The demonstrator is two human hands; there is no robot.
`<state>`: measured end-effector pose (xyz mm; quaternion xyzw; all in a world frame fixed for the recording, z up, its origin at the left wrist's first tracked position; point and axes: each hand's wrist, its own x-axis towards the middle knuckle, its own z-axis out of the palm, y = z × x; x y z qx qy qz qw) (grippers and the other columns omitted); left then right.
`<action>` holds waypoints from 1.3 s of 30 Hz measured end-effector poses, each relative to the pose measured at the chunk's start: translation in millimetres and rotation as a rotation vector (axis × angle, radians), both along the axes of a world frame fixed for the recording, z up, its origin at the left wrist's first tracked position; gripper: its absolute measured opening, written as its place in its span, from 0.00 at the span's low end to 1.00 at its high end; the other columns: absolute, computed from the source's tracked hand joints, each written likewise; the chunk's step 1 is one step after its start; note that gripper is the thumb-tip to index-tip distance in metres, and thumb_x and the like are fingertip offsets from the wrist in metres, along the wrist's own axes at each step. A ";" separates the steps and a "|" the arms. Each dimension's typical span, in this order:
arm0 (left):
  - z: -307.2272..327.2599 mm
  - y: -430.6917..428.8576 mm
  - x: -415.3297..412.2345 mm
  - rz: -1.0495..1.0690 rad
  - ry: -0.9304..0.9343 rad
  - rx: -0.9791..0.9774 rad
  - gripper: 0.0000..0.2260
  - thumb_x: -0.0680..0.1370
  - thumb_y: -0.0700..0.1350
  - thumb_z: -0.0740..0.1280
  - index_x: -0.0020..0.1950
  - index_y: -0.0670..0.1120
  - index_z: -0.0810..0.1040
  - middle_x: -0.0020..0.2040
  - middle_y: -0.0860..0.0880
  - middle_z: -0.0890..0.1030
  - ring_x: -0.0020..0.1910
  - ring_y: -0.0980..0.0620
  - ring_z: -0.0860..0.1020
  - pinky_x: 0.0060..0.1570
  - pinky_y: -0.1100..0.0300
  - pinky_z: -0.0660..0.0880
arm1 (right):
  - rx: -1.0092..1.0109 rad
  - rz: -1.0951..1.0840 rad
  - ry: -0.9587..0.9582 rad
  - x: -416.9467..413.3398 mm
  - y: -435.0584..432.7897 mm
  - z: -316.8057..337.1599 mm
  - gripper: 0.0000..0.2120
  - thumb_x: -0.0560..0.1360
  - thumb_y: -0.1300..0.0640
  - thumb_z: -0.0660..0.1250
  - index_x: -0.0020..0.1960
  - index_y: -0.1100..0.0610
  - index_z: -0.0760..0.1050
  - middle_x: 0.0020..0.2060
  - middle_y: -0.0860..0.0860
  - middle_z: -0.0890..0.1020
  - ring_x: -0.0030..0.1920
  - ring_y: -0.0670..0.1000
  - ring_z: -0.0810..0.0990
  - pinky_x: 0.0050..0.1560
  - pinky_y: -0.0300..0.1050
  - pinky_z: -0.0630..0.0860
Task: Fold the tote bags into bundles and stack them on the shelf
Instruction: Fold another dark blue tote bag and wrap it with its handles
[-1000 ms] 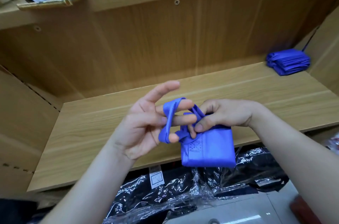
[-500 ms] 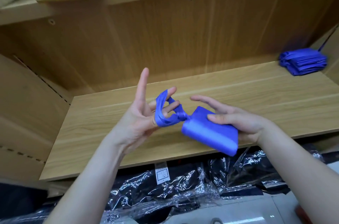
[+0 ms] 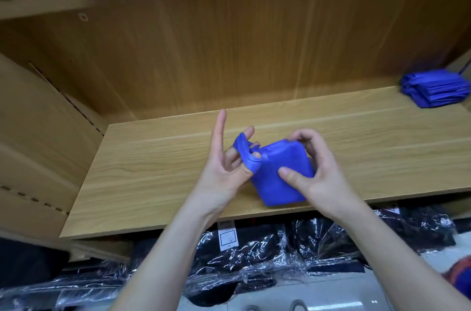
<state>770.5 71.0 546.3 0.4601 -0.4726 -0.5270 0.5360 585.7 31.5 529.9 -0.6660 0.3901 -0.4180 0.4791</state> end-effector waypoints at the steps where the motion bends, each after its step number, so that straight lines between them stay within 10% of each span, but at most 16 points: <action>1: -0.3 -0.7 -3.4 0.001 -0.051 -0.012 0.43 0.72 0.42 0.75 0.74 0.67 0.51 0.69 0.52 0.74 0.64 0.55 0.76 0.67 0.48 0.70 | -0.043 -0.003 0.103 2.0 3.2 -2.2 0.22 0.67 0.59 0.73 0.51 0.39 0.68 0.45 0.41 0.76 0.43 0.41 0.75 0.47 0.37 0.71; 9: -6.0 -0.9 -14.3 -0.019 -0.329 -0.011 0.30 0.71 0.47 0.73 0.70 0.61 0.68 0.65 0.53 0.76 0.62 0.62 0.75 0.57 0.68 0.71 | -0.155 0.167 0.282 12.6 -2.1 -11.5 0.20 0.68 0.60 0.76 0.54 0.41 0.79 0.42 0.48 0.70 0.44 0.46 0.74 0.48 0.39 0.70; 14: 5.8 -0.7 -6.9 0.152 -0.231 0.012 0.17 0.71 0.30 0.72 0.51 0.51 0.83 0.48 0.52 0.85 0.49 0.59 0.81 0.50 0.66 0.75 | -0.141 0.099 0.286 1.6 -10.5 -8.1 0.22 0.66 0.55 0.72 0.55 0.34 0.76 0.43 0.49 0.73 0.45 0.47 0.76 0.50 0.38 0.70; 20: 19.0 -5.0 23.9 0.237 -1.073 -0.591 0.04 0.67 0.46 0.74 0.38 0.47 0.83 0.53 0.51 0.74 0.55 0.52 0.70 0.59 0.66 0.64 | -0.119 0.198 0.344 -13.5 -23.5 9.1 0.20 0.65 0.56 0.73 0.55 0.41 0.78 0.45 0.46 0.76 0.47 0.44 0.78 0.50 0.34 0.69; 25: 71.8 -3.1 14.6 -0.364 -0.518 -0.422 0.10 0.70 0.47 0.74 0.33 0.45 0.77 0.36 0.47 0.81 0.41 0.49 0.81 0.43 0.54 0.75 | 0.285 0.445 -0.089 -19.7 -27.6 25.1 0.20 0.62 0.67 0.73 0.50 0.48 0.84 0.45 0.47 0.84 0.45 0.45 0.81 0.48 0.36 0.76; 30: 72.2 -29.5 23.7 -0.354 0.077 -0.128 0.16 0.65 0.53 0.78 0.44 0.44 0.82 0.28 0.48 0.75 0.22 0.55 0.66 0.39 0.60 0.72 | 0.590 0.588 -0.529 -20.6 -26.1 30.9 0.29 0.55 0.63 0.80 0.56 0.59 0.82 0.42 0.55 0.84 0.36 0.52 0.83 0.37 0.42 0.80; 34: 46.1 -19.4 14.9 -0.357 0.181 -0.098 0.27 0.62 0.51 0.80 0.58 0.43 0.81 0.35 0.51 0.77 0.32 0.54 0.72 0.46 0.63 0.73 | 0.632 0.423 -0.731 -15.2 -28.1 28.0 0.28 0.51 0.59 0.84 0.51 0.57 0.84 0.42 0.57 0.85 0.37 0.53 0.85 0.37 0.43 0.81; 39: 17.3 4.3 -9.0 -0.174 0.000 -0.117 0.30 0.56 0.48 0.84 0.54 0.48 0.77 0.51 0.53 0.80 0.56 0.56 0.77 0.54 0.63 0.74 | 0.649 0.171 -0.776 -3.8 -33.4 19.1 0.30 0.45 0.58 0.86 0.46 0.56 0.85 0.44 0.57 0.85 0.40 0.55 0.85 0.41 0.46 0.82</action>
